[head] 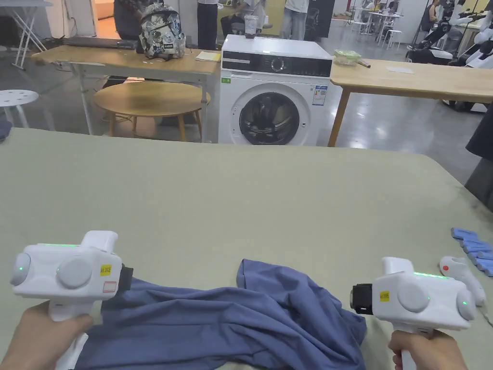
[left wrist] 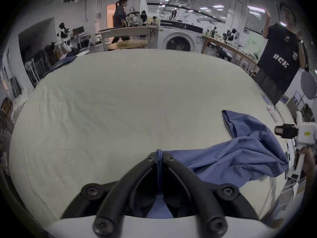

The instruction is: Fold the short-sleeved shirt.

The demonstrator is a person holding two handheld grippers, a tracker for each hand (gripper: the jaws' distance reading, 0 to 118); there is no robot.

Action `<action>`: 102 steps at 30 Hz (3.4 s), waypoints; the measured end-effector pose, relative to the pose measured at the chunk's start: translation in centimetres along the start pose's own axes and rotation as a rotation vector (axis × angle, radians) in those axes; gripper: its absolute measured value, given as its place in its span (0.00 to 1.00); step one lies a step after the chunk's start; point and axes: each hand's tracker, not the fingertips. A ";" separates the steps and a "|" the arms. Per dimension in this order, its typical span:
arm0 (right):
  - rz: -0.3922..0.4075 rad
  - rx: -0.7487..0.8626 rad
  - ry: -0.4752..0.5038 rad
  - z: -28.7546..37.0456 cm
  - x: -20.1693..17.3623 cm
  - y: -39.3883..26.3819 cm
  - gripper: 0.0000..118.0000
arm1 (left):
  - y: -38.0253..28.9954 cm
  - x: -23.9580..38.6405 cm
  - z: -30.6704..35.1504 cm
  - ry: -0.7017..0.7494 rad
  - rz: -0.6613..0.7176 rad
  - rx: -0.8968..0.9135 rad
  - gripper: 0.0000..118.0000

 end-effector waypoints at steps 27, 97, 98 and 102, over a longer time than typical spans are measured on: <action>0.103 0.289 -0.063 9.4 -2.7 1.6 0.03 | 2.3 -2.6 8.4 0.043 0.002 0.190 0.00; 0.147 0.472 -0.178 13.6 -2.5 -4.5 0.03 | -5.6 -13.1 12.3 0.262 0.099 0.276 0.00; 0.144 0.458 -0.174 13.6 -2.3 -5.5 0.03 | -6.8 -13.0 12.2 0.264 0.098 0.257 0.00; 0.154 0.404 -0.189 13.4 -2.0 -8.6 0.03 | -10.7 -13.5 11.2 0.256 0.135 0.207 0.00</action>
